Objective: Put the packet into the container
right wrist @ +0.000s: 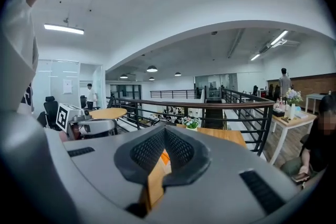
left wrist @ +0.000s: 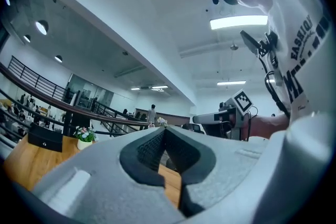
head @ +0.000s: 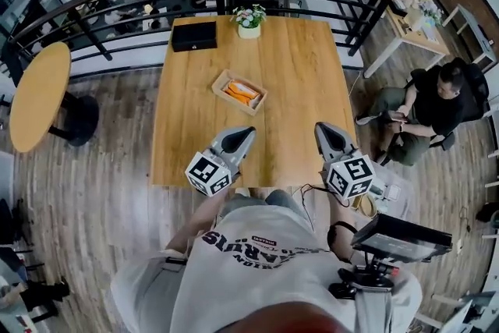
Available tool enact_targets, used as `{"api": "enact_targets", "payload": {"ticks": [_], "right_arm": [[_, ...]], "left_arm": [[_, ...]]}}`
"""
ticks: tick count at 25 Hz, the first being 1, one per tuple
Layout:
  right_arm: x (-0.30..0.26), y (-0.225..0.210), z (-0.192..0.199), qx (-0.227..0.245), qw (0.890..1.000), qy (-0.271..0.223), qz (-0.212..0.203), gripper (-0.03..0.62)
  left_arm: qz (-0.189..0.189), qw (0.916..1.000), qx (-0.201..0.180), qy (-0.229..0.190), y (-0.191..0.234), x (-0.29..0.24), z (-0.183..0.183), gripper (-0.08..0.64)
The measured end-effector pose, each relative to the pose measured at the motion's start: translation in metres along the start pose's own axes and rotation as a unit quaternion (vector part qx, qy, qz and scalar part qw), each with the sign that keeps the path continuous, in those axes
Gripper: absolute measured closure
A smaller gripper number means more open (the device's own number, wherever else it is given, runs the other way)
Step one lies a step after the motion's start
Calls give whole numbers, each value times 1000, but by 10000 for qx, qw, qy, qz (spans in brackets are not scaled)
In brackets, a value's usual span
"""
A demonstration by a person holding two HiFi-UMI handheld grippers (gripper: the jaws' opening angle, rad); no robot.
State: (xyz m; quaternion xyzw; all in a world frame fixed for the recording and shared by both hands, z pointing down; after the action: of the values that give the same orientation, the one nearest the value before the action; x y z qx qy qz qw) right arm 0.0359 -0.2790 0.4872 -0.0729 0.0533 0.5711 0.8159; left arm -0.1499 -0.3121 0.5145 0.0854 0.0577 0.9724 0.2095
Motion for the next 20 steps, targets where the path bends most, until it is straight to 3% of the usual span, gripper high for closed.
{"api": "enact_targets", "payload": {"ticks": [3, 7, 16, 20], "right_arm": [[21, 8, -8, 17, 9999, -117, -68, 584], [79, 21, 9, 165, 9991, -294, -241, 584], [281, 69, 82, 87, 9989, -337, -299, 584], [352, 92, 113, -63, 9990, -245, -378, 584]], "left_arm": [[-313, 9995, -28, -44, -23, 29, -7, 557], [-745, 9971, 44, 114, -86, 69, 22, 557], [-1030, 9942, 289, 62, -293, 134, 61, 557], [-1031, 9923, 608, 305, -379, 159, 88, 557]]}}
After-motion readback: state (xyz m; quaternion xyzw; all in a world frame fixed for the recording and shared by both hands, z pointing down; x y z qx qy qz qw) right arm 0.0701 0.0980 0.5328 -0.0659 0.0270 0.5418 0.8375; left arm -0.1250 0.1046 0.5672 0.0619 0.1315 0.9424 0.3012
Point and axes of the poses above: the fingertips, and each gripper's own axes: x backward along the fingers, y to its left, z out of its underside, the point moved 2 cm from there along x, backward along the fingers, and after that the axes turned 3 degrees about -y, right-handed, at the moved point
